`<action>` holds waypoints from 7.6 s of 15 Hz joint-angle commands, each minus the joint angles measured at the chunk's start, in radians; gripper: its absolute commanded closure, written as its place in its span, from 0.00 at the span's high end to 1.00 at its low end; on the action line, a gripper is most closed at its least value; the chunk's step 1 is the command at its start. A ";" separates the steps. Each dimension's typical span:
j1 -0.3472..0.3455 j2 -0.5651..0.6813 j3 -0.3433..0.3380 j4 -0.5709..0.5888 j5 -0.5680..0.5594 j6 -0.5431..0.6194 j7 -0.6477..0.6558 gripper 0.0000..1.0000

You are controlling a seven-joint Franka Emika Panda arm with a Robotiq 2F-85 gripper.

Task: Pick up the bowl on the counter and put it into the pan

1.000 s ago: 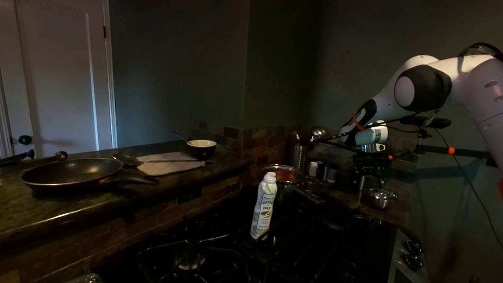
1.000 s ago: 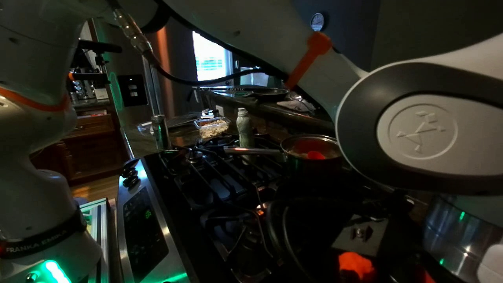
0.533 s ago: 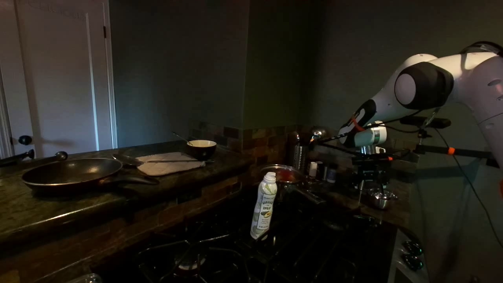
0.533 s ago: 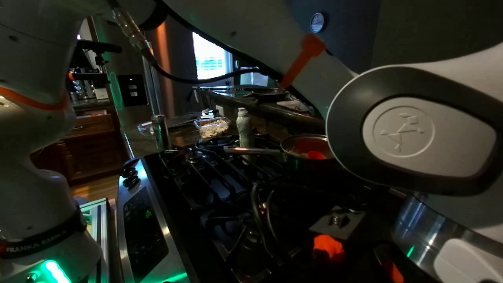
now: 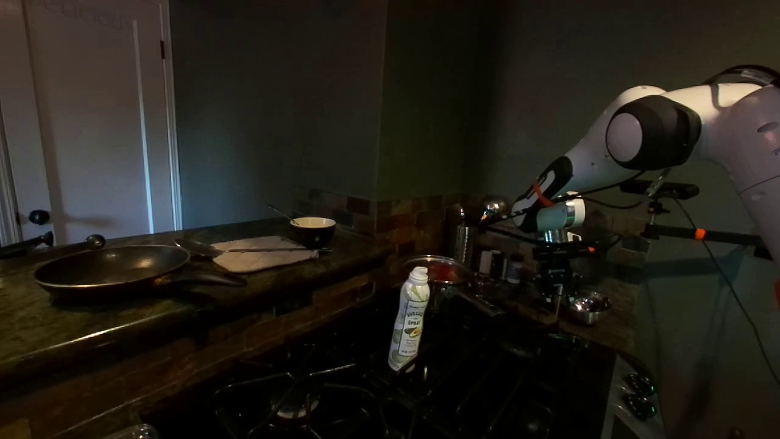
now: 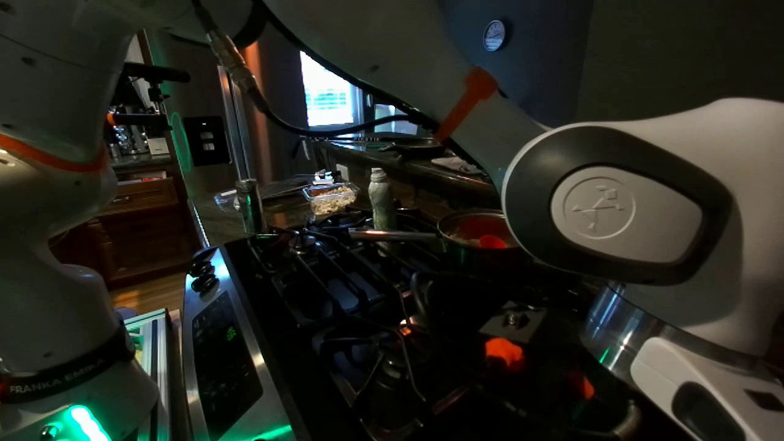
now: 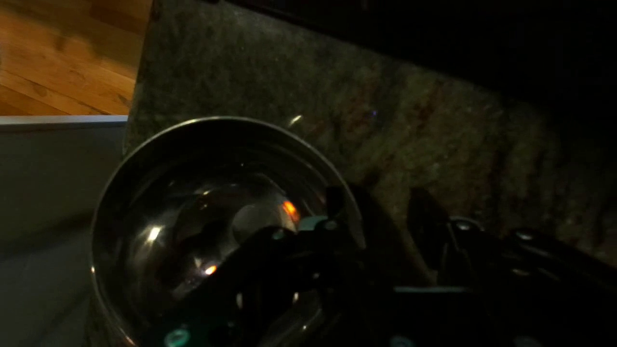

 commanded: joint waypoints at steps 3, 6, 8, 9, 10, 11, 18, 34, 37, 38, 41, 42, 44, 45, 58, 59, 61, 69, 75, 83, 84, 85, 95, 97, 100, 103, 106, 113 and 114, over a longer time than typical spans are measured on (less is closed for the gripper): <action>-0.007 0.005 0.003 0.012 0.031 -0.023 -0.027 0.00; -0.017 0.008 0.001 0.036 0.045 -0.038 -0.023 0.02; -0.025 -0.001 -0.002 0.045 0.056 -0.049 -0.025 0.01; -0.028 -0.017 -0.003 0.039 0.061 -0.046 -0.033 0.01; -0.029 -0.028 -0.005 0.033 0.063 -0.042 -0.037 0.00; -0.029 -0.054 -0.006 0.016 0.057 -0.038 -0.060 0.01; 0.008 -0.271 -0.015 -0.151 -0.096 0.002 -0.328 0.01; 0.158 -0.823 0.088 -0.636 -0.651 -0.007 -0.396 0.03; 0.157 -0.841 0.087 -0.652 -0.658 -0.007 -0.396 0.01; 0.164 -0.846 0.082 -0.653 -0.636 0.005 -0.423 0.01; 0.198 -0.949 0.129 -0.690 -0.678 0.045 -0.471 0.01; 0.211 -0.992 0.154 -0.700 -0.688 0.027 -0.485 0.01; 0.243 -1.070 0.198 -0.716 -0.691 0.003 -0.522 0.01; 0.262 -1.112 0.221 -0.725 -0.687 -0.007 -0.544 0.01; 0.483 -1.305 0.292 -0.719 -0.649 -0.113 -0.779 0.03; 0.483 -1.305 0.291 -0.720 -0.649 -0.113 -0.782 0.03; 0.490 -1.297 0.285 -0.709 -0.640 -0.084 -0.772 0.01; 0.677 -1.073 0.406 -0.353 -0.554 -0.042 -0.995 0.01; 0.738 -0.864 0.469 -0.065 -0.461 -0.076 -1.278 0.01; 0.695 -0.860 0.485 -0.075 -0.466 -0.036 -1.298 0.01; 0.712 -0.832 0.483 -0.054 -0.444 -0.025 -1.374 0.01; 0.729 -0.796 0.480 -0.018 -0.408 -0.033 -1.453 0.01; 0.739 -0.416 0.586 0.496 -0.361 -0.398 -1.873 0.01; 0.758 -0.349 0.612 0.598 -0.378 -0.470 -1.953 0.01; 0.823 -0.245 0.650 0.749 -0.452 -0.491 -2.046 0.01; 0.823 -0.276 0.652 0.689 -0.437 -0.432 -2.036 0.01; 0.832 -0.255 0.654 0.707 -0.437 -0.432 -2.034 0.03; 0.869 -0.090 0.635 0.914 -0.458 -0.635 -1.944 0.01; 0.872 -0.049 0.635 0.967 -0.450 -0.680 -1.942 0.01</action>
